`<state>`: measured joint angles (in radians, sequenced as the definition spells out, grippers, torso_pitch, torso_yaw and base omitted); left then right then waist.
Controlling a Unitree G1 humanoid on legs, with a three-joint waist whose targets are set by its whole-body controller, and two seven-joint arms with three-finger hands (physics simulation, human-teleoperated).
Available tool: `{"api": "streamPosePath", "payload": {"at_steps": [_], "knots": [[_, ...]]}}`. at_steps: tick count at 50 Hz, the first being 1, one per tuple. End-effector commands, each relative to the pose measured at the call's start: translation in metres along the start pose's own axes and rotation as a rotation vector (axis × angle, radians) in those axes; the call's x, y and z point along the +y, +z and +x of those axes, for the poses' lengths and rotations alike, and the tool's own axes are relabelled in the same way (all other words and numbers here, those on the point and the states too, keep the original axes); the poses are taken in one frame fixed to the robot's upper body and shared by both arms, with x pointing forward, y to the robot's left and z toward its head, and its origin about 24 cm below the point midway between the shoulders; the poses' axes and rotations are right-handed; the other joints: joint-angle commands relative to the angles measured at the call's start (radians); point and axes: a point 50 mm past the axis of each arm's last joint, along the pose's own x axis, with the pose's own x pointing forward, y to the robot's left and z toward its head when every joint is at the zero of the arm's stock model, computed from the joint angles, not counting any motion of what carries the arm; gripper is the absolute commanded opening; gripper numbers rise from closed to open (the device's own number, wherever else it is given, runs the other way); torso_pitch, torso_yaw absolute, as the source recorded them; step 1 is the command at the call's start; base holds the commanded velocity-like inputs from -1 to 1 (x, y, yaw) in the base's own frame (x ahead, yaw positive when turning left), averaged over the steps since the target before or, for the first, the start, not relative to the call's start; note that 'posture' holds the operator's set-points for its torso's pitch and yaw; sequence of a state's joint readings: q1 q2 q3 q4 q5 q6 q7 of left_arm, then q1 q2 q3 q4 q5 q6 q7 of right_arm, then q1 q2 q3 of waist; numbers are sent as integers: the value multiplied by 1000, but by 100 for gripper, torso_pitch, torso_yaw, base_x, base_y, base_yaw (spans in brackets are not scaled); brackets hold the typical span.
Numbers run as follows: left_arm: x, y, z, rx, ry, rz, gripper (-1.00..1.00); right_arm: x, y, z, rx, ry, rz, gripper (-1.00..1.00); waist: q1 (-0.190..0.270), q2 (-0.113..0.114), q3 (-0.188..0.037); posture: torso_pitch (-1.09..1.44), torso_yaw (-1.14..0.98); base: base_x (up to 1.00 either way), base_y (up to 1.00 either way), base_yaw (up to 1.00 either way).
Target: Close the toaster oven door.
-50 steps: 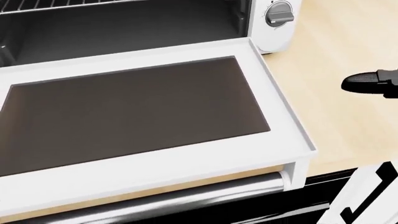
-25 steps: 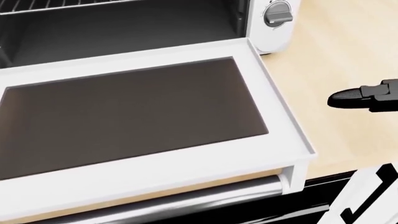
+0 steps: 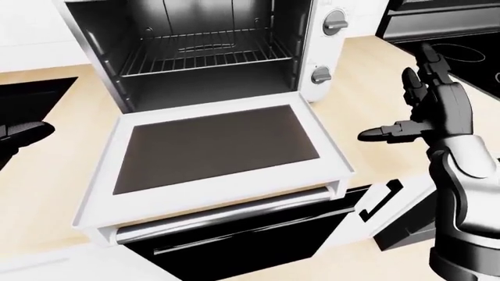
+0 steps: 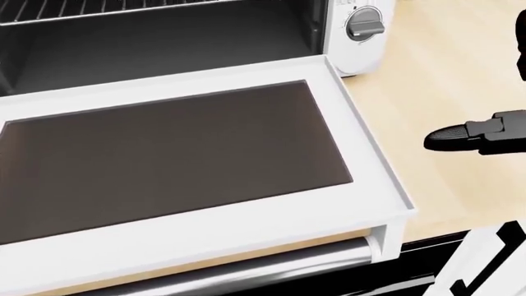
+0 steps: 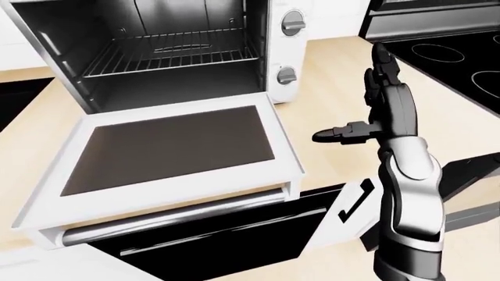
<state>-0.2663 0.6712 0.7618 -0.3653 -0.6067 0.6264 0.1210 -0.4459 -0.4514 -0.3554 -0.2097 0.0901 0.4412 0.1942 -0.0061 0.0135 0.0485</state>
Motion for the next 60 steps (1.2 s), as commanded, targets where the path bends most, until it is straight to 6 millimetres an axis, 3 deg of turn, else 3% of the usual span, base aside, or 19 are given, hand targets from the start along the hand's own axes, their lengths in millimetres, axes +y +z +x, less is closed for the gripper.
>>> {"api": "streamPosePath", "payload": {"at_steps": [1, 47, 60], "knots": [[-1, 18, 0, -86, -6, 9, 100, -3, 18, 0, -89, -10, -27, 100, 0, 3, -20, 0, 0, 0, 0, 0], [0, 21, -1, -93, -5, 9, 100, 15, 17, -5, -152, 36, -143, 100, -2, 8, -22, 0, 0, 0, 0, 0], [0, 20, -2, -92, -6, 9, 100, 31, 7, -9, -166, 71, -174, 100, -3, 11, -23, 0, 0, 0, 0, 0]]}}
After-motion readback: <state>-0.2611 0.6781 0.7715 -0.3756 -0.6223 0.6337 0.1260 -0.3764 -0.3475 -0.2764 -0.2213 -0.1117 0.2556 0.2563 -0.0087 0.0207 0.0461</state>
